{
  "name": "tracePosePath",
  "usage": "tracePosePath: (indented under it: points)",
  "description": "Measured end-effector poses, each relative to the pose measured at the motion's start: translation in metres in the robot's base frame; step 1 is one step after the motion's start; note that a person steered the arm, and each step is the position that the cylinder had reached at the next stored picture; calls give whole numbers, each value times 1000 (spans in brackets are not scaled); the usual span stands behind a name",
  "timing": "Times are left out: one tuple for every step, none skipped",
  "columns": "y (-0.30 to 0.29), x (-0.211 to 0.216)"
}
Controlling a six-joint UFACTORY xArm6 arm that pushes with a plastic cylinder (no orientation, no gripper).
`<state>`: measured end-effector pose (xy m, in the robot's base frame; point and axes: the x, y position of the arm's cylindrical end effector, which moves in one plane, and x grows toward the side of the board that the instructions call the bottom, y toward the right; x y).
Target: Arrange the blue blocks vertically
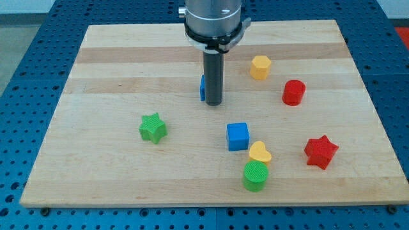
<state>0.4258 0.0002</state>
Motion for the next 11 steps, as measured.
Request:
tracePosePath:
  points:
    - [0, -4]
    - [25, 21]
    - [62, 59]
    - [67, 66]
    - [68, 69]
    - [68, 69]
    - [65, 69]
    - [51, 71]
    - [41, 81]
    - [38, 86]
    - [37, 91]
